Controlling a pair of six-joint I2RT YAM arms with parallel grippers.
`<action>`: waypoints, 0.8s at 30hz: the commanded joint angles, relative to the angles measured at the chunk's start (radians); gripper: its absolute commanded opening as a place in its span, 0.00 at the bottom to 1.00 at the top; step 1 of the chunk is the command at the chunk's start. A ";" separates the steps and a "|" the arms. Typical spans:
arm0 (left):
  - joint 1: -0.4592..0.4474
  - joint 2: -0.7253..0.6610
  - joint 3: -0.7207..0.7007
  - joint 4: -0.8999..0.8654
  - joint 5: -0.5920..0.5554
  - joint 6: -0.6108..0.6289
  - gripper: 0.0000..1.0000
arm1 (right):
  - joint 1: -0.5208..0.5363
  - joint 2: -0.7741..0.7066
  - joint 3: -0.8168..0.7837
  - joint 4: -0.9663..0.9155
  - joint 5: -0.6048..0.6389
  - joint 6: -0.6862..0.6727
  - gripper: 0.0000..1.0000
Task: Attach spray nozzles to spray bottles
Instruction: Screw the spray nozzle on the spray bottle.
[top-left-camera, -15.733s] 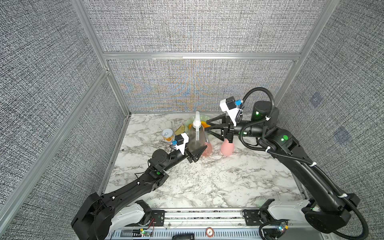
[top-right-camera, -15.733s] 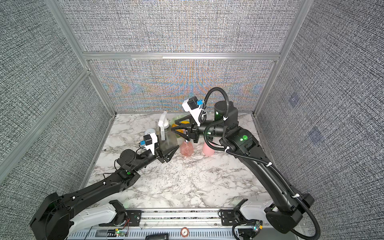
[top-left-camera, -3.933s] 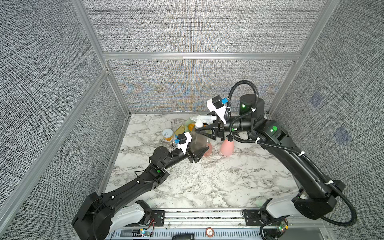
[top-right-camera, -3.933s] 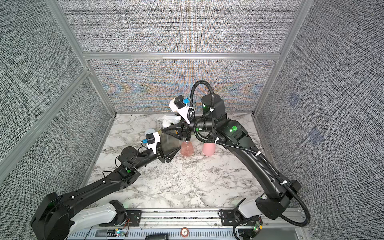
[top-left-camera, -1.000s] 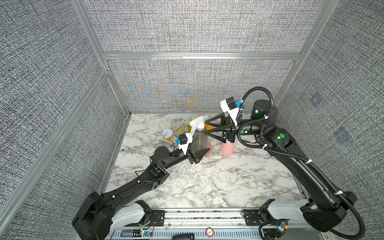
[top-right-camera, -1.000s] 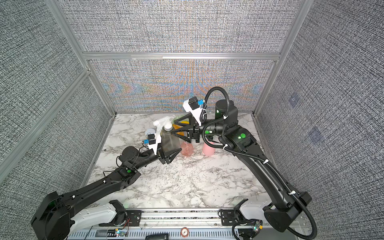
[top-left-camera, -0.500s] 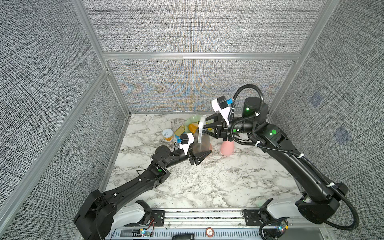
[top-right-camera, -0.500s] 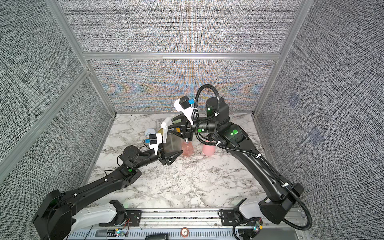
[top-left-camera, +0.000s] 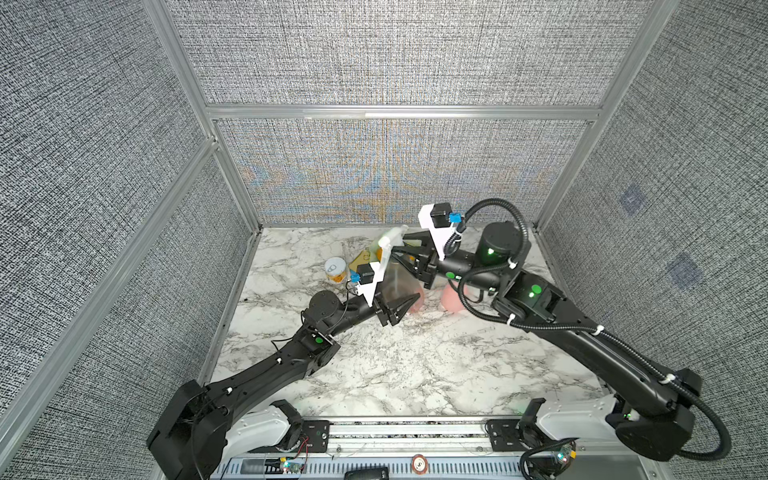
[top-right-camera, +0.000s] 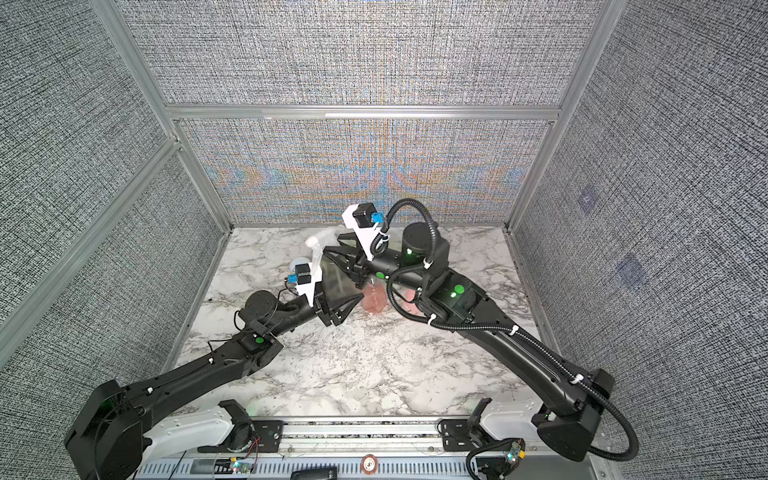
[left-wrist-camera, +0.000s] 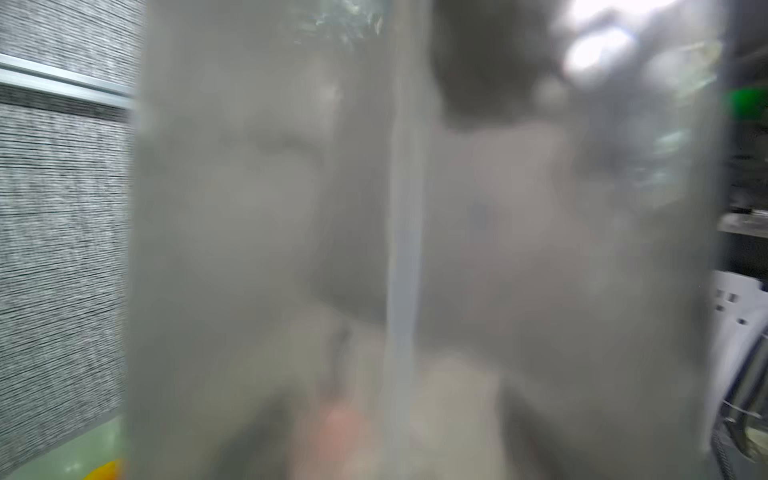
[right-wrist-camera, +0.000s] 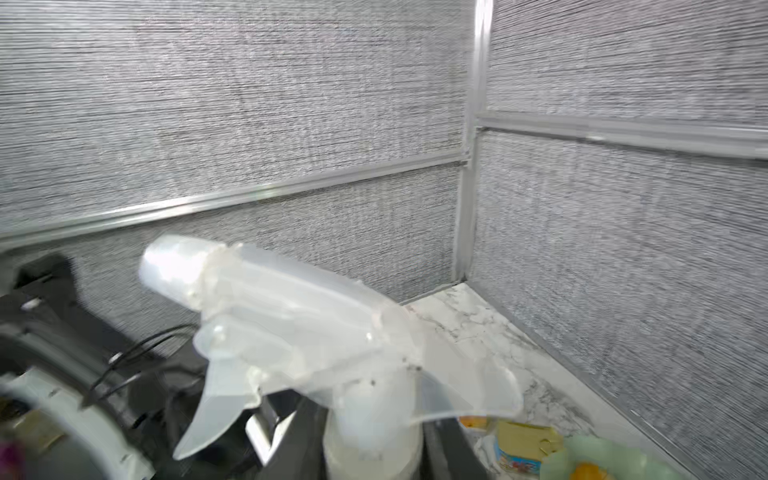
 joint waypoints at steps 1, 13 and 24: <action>-0.004 -0.009 0.011 0.005 -0.047 0.044 0.38 | 0.116 0.055 -0.009 -0.167 0.453 0.067 0.00; -0.004 -0.043 0.016 -0.070 -0.282 0.146 0.36 | 0.340 0.216 -0.033 0.068 1.159 0.077 0.00; -0.004 -0.041 -0.009 -0.038 -0.266 0.157 0.37 | 0.290 0.007 -0.041 -0.061 0.611 0.083 0.68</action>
